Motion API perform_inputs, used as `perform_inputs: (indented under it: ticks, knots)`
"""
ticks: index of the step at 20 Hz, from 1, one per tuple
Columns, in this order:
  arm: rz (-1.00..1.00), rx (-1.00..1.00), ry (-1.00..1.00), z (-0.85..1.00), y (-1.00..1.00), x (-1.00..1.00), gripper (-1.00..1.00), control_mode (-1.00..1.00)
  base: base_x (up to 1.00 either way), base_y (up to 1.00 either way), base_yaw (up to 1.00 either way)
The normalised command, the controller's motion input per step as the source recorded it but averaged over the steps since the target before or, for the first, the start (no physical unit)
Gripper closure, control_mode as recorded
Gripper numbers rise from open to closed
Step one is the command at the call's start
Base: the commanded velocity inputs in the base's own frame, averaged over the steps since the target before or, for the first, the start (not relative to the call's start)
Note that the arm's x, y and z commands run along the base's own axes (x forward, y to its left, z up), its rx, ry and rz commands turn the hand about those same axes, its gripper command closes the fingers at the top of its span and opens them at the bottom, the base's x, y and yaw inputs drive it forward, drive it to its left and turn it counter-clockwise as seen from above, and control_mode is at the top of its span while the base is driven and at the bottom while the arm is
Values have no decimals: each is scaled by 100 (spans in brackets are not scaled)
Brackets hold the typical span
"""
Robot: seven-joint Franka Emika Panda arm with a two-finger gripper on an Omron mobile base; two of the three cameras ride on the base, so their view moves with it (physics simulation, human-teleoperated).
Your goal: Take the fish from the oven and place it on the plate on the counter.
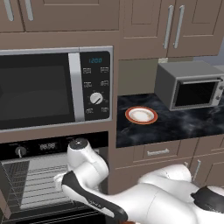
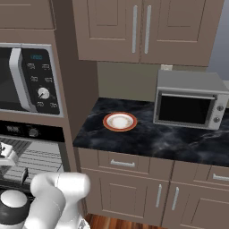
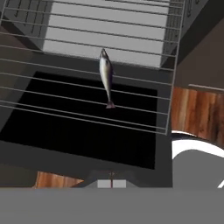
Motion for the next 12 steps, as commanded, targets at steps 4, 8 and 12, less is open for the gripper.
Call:
perform_inputs:
  ticks: [4,8,12]
  knots:
    - [-1,0,-15,-12,-11,5,100,-100,0,0,0]
    - [0,2,-4,-16,0,22,-100,-100,0,0,0]
    - [0,4,0,-14,0,20,-100,-100,0,0,0]
